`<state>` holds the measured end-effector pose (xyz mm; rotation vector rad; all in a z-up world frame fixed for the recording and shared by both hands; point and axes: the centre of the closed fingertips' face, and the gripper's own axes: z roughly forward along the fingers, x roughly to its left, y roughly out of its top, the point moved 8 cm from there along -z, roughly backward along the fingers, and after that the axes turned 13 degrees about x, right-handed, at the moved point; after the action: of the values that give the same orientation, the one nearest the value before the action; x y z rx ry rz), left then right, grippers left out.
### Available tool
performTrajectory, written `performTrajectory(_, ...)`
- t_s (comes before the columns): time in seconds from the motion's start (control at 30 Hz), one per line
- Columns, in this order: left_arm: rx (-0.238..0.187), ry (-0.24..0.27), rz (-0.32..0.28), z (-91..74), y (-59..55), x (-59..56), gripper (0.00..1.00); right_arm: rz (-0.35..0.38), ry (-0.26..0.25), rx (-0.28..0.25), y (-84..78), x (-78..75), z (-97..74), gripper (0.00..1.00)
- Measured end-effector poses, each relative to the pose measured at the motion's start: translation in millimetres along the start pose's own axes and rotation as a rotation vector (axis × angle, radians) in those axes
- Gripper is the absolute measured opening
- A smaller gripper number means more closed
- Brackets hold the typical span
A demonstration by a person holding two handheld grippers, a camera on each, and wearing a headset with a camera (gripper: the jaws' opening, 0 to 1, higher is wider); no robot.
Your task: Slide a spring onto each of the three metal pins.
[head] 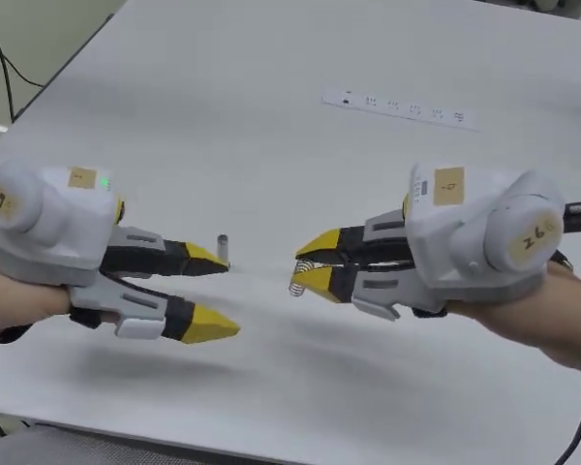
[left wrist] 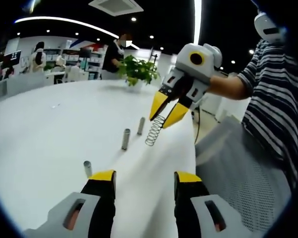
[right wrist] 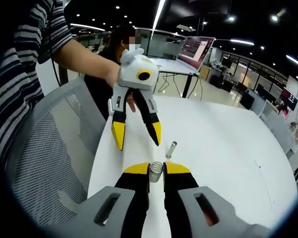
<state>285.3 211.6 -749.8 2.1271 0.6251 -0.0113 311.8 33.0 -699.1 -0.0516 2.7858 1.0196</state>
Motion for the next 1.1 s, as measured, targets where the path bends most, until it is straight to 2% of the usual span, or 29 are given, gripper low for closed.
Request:
performTrajectory(0.07, 0.000, 0.015, -0.011, -3.7, -4.4, 1.4, 0.44, -0.001, -0.004, 0.003, -0.6, 0.0, 0.8, 0.07)
performTrajectory(0.3, -0.018, 0.096, -0.044, -13.9, -13.6, 10.3, 0.64, 0.010, -0.009, 0.001, -2.2, -0.9, 3.6, 0.07)
performTrajectory(0.53, -0.045, 0.145, -0.072, -19.4, -18.8, 14.3, 0.84, 0.024, -0.012, 0.004, -2.5, -3.5, 7.4, 0.07)
performTrajectory(0.73, -0.068, 0.177, -0.097, -20.8, -20.3, 18.2, 0.97, 0.016, -0.005, 0.017, 0.1, -5.5, 13.6, 0.07)
performTrajectory(1.1, -0.077, 0.179, -0.103, -21.5, -19.6, 17.9, 0.98, -0.014, 0.021, 0.033, 9.7, -8.8, 27.2, 0.07)
